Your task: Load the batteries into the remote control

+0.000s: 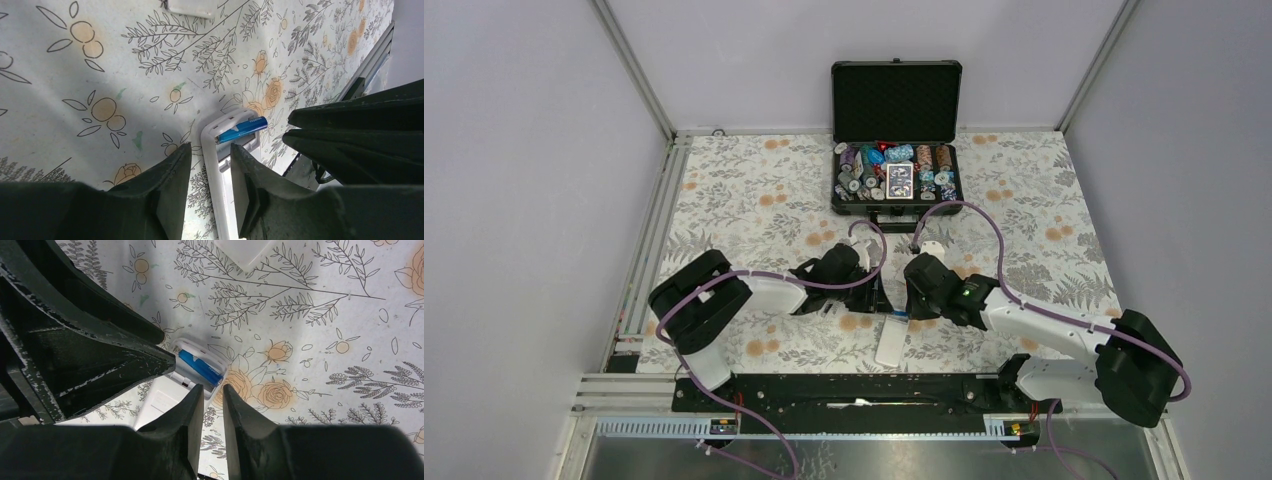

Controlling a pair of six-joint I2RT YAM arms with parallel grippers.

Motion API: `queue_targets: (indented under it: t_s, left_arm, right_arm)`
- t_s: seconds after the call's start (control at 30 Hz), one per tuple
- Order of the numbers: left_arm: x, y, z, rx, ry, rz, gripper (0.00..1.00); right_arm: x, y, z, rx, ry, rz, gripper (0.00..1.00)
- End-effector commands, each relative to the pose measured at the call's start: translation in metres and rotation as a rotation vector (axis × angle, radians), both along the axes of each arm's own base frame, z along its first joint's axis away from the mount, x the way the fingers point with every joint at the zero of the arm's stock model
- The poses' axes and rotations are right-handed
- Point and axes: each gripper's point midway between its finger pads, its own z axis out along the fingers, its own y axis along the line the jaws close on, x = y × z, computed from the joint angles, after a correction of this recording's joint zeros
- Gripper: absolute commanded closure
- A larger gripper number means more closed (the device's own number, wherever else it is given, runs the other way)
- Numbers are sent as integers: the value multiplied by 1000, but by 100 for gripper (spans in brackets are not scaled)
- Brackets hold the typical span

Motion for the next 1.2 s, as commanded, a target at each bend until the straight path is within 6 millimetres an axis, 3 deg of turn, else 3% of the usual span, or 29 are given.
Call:
queue_targets:
  t_s: [0.0, 1.17]
  left_arm:
    - [5, -10, 10, -54, -19, -14, 61]
    - [3, -12, 5, -61, -1, -21, 73]
  right_arm:
    - [4, 4, -3, 22, 5, -19, 73]
    - [2, 5, -17, 16, 35, -26, 82]
